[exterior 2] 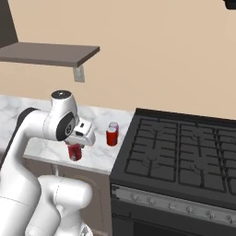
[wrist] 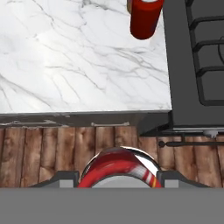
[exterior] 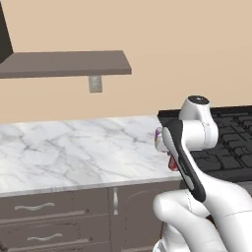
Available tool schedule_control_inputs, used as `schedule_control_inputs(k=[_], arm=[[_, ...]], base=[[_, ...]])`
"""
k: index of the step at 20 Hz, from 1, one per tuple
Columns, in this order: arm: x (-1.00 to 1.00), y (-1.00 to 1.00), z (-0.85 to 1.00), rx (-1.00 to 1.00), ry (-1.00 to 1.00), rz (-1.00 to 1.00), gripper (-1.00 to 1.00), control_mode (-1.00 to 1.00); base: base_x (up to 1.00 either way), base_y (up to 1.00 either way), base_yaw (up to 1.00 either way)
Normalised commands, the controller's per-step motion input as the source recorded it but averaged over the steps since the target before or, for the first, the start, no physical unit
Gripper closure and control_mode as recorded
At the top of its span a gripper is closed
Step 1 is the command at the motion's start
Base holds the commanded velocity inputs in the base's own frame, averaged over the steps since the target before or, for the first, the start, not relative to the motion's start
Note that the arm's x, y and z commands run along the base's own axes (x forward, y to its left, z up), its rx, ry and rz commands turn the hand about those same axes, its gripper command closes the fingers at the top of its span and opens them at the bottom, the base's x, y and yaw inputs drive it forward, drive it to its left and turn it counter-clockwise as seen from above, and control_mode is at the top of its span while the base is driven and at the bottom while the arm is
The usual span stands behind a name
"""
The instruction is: Four empty soda cans are scattered around the kitchen. Gather all the cans and cluster them next to the stove for recycling.
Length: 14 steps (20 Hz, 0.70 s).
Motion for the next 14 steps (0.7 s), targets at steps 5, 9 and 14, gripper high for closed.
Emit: schedule_control_inputs(k=[5, 9, 14], arm=[[0.0, 0.0, 0.0, 0.0, 0.0, 0.0, 1.0, 1.0], [0.0, 0.0, 0.0, 0.0, 0.0, 0.0, 1.0, 1.0], [0.0, 0.0, 0.0, 0.0, 0.0, 0.0, 1.0, 1.0]], base=[[0.04, -0.04, 0.01], [-0.01, 0.0, 0.0], [0.0, 0.0, 0.0]])
